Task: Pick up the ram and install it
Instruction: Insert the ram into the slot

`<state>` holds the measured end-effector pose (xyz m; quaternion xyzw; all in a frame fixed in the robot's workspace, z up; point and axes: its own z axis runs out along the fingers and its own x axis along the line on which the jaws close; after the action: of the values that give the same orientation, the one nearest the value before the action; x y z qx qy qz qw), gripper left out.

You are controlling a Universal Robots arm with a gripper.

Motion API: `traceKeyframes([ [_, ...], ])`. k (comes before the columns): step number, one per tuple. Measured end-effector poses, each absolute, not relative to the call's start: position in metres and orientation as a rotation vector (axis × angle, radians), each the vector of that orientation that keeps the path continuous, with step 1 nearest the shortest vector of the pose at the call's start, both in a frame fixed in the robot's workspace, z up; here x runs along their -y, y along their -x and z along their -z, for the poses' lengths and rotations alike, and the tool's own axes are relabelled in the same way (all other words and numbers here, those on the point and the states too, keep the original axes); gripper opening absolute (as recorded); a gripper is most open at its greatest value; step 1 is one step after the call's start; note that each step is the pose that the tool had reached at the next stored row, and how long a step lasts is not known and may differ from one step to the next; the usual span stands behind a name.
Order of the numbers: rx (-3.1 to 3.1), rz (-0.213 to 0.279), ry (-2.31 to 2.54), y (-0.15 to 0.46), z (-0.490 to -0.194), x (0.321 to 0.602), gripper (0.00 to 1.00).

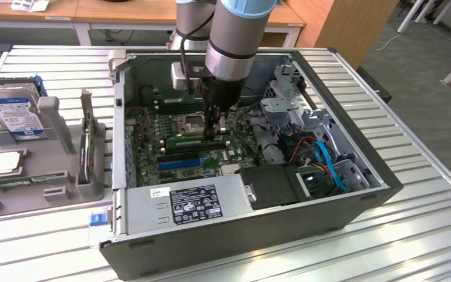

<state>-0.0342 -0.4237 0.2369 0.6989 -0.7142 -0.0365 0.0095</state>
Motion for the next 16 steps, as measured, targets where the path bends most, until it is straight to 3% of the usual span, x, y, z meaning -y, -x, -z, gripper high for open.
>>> traceKeyframes([
  [16,2.23,0.114,-2.183,0.0343,-0.2344,0.4227,0.12],
])
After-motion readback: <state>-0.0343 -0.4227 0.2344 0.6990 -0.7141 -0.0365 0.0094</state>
